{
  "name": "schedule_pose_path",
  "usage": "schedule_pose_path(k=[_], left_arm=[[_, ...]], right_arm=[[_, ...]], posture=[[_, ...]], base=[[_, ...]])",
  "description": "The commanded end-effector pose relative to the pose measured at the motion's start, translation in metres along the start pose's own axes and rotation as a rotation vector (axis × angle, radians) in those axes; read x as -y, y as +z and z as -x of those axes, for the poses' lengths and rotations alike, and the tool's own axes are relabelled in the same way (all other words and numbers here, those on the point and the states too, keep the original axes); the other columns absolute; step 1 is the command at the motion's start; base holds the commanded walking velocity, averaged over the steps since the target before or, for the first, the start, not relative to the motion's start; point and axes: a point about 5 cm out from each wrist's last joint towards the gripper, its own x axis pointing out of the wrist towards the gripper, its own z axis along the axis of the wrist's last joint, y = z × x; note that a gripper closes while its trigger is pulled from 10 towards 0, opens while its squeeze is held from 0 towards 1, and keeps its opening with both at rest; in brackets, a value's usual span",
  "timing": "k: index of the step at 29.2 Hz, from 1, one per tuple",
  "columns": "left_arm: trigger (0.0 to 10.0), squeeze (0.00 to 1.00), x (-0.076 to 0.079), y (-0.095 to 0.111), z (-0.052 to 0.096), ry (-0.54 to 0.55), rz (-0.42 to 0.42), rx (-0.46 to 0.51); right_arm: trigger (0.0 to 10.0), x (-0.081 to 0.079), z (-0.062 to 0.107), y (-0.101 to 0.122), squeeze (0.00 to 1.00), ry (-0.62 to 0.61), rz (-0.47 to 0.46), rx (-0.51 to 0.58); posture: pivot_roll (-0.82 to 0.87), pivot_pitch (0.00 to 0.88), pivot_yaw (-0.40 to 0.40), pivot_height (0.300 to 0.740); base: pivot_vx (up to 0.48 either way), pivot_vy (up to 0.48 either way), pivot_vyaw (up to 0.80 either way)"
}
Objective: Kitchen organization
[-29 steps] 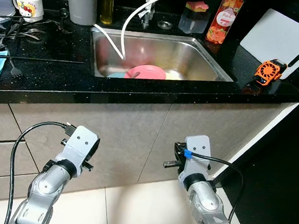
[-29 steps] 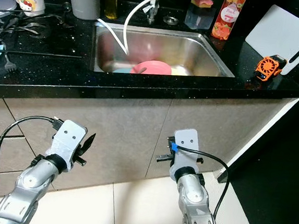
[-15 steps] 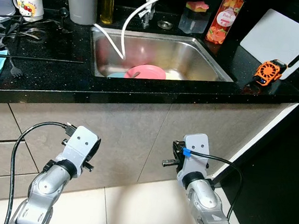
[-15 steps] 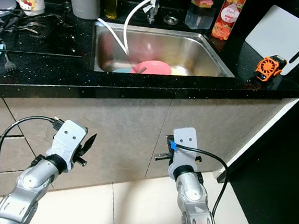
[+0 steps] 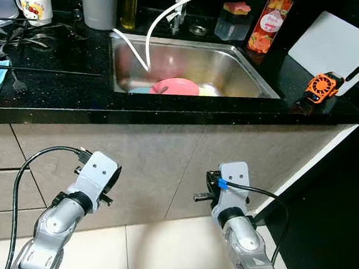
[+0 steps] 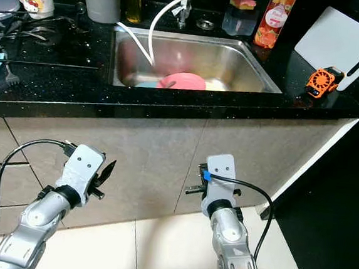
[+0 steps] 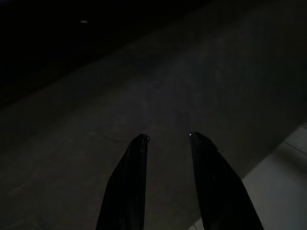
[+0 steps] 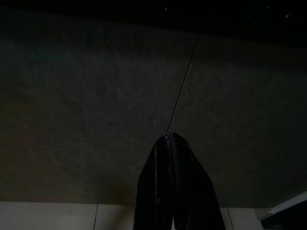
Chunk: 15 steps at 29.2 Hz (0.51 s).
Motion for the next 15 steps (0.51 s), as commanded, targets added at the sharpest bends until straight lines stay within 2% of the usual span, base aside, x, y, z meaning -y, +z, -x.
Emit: schedule_pose_path(k=[1, 9, 15], left_arm=[[10.0, 0.00, -0.0026, -0.0010, 0.0002, 0.042, 0.028, -0.007], [10.0, 0.00, 0.0007, 0.0009, -0.0016, 0.014, 0.048, 0.006], [10.0, 0.00, 0.0039, 0.0007, -0.0019, -0.014, 0.030, 0.006]], right_arm=[[10.0, 0.0027, 0.0008, -0.0045, 0.00, -0.008, 0.005, -0.019], [10.0, 0.0033, 0.0004, -0.0042, 0.00, -0.009, 0.002, -0.018], [10.0, 0.0038, 0.0002, -0.0033, 0.00, -0.016, -0.002, -0.016]], posture=[[0.16, 0.027, -0.103, 0.740], [0.16, 0.030, -0.103, 0.740], [0.16, 0.037, -0.097, 0.740]], base=[[0.000, 0.000, 0.00], [0.000, 0.000, 0.00], [0.000, 0.000, 0.00]])
